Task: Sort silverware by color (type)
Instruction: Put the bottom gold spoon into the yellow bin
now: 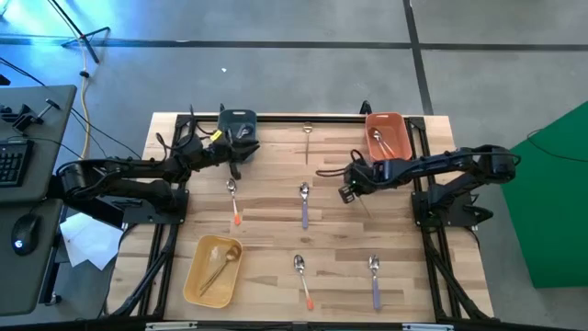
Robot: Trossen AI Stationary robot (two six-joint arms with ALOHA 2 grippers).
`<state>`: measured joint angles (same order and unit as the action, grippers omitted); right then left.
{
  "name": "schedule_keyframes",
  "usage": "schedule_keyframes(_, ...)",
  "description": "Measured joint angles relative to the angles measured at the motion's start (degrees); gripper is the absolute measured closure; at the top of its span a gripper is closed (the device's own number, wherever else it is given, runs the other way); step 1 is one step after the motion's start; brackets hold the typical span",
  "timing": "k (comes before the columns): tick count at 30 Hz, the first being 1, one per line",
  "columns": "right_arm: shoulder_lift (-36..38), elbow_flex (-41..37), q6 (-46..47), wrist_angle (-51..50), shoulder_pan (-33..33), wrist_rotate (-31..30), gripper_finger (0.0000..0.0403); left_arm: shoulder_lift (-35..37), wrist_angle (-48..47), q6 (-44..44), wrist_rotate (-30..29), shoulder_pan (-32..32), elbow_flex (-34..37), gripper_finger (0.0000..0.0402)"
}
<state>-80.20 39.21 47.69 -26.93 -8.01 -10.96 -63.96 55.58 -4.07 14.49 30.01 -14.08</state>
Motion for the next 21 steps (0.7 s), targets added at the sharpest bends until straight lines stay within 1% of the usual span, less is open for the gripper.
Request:
schedule_keyframes(4, 3.84, 0.23, -8.76, 9.96, 0.06, -1.05, 0.04, 0.02, -1.36, -1.68, 1.18, 0.01, -1.15, 0.0347)
schedule_keyframes(6, 4.99, 0.23, -14.16, 16.34, 0.07, -1.07, 0.04, 0.01, -3.51, -1.79, 3.04, -0.08, -1.96, 0.0342)
schedule_keyframes(8, 5.67, 0.23, -19.8, 23.57, 0.07, -1.05, 0.04, -0.03, -5.16, -2.6, 5.13, -0.5, -2.66, 0.0333)
schedule_keyframes(11, 5.18, 0.23, -27.9, 35.6, 0.05, 0.16, 0.0401, -1.9, -5.08, -3.82, 5.52, -2.49, -3.48, 0.0312)
schedule_keyframes(14, 3.65, 0.26, -33.27, 45.22, 0.07, 1.02, 0.0401, -5.58, -5.19, -4.38, 5.18, -5.43, -4.64, 0.0284)
schedule_keyframes(16, 2.58, 0.26, -36.21, 51.44, 0.07, 1.91, 0.0402, -9.23, -4.8, -4.37, 3.4, -7.7, -6.16, 0.0265)
schedule_keyframes(21, -0.28, 0.26, -40.23, 64.62, -0.02, 8.2, 0.0402, -18.37, 0.63, -4.35, 1.42, -11.15, -11.6, 0.0225)
